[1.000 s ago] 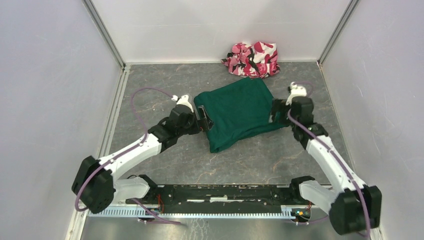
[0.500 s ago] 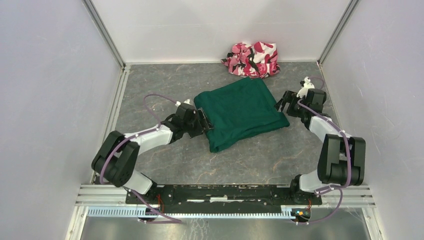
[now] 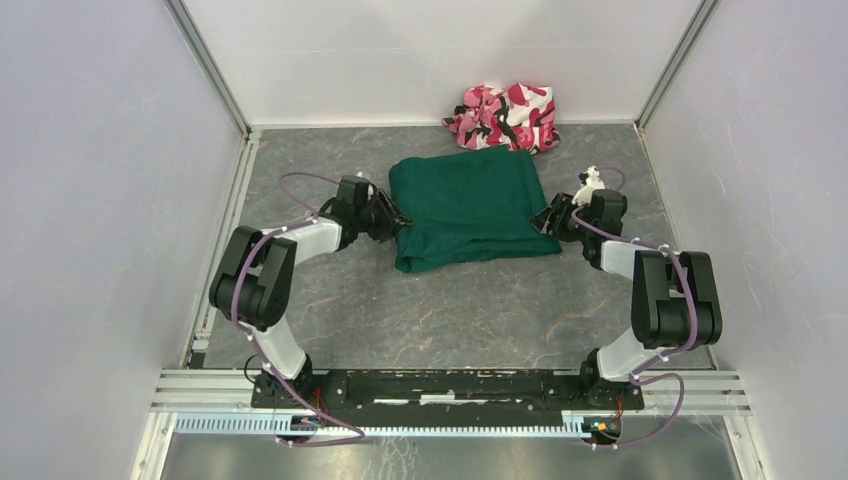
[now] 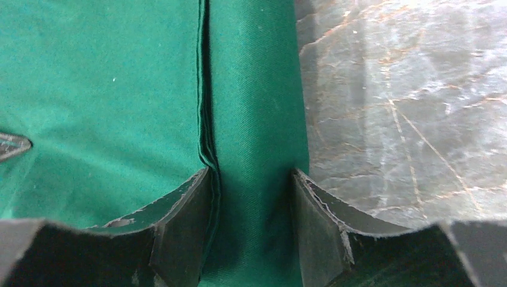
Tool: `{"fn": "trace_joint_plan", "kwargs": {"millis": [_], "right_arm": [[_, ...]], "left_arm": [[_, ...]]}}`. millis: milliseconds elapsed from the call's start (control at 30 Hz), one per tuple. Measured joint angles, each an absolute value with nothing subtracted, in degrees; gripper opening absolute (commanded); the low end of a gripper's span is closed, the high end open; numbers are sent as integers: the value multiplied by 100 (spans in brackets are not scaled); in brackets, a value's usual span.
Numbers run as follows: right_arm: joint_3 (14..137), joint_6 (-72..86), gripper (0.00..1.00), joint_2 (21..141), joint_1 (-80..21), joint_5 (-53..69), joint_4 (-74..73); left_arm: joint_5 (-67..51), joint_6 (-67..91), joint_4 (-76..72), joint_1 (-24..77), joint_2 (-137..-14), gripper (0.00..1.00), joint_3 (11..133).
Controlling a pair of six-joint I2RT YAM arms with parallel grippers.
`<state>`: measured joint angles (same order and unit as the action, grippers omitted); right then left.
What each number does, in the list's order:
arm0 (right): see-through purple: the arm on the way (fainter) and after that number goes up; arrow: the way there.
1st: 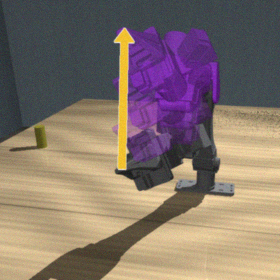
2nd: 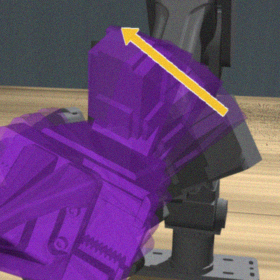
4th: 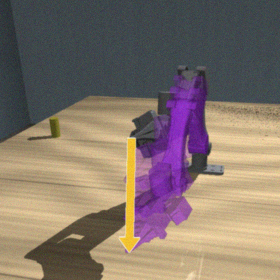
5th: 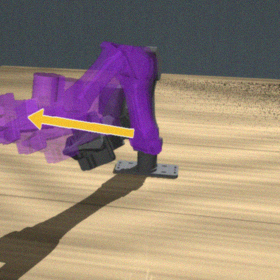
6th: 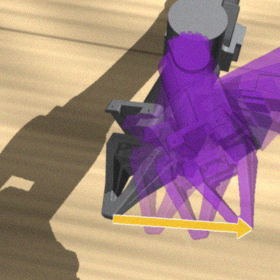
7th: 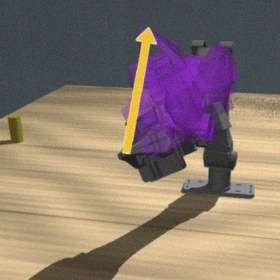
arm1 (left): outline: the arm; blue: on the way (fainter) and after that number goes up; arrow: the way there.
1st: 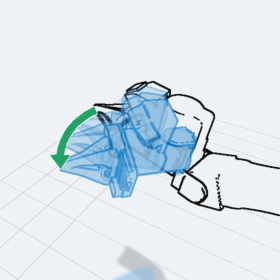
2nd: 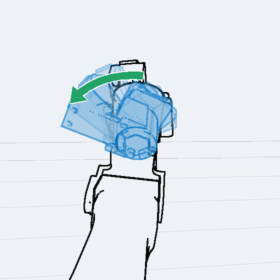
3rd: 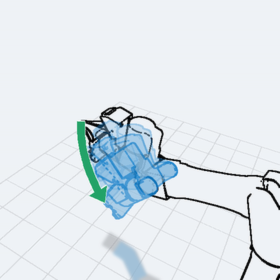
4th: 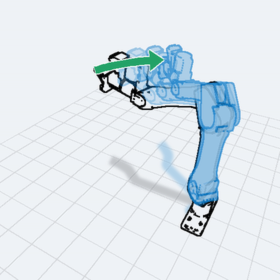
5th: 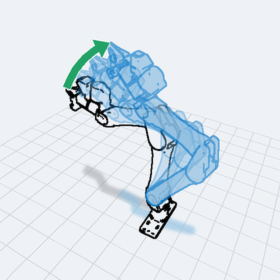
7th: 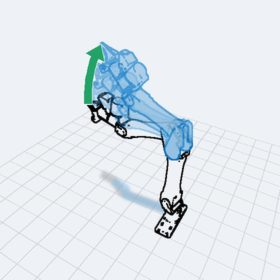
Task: Open and lay out the surgical kit
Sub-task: Move the surgical kit at the center of the board.
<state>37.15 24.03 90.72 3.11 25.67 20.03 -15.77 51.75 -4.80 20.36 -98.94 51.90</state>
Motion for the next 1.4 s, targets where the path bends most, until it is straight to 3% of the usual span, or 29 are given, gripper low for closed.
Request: {"fn": "trace_joint_plan", "kwargs": {"millis": [267,1133,1400], "right_arm": [[4062,2768,55,9489,-261,2255,2272],[4755,3085,56,10130,-902,2040,2349],[4871,3072,64,10182,-947,2067,2252]], "left_arm": [[-1610,5046,-307,1406,-10519,46,6016],[-1378,4678,64,886,-10637,46,6381],[-1356,4674,115,840,-10637,57,6394]]}}
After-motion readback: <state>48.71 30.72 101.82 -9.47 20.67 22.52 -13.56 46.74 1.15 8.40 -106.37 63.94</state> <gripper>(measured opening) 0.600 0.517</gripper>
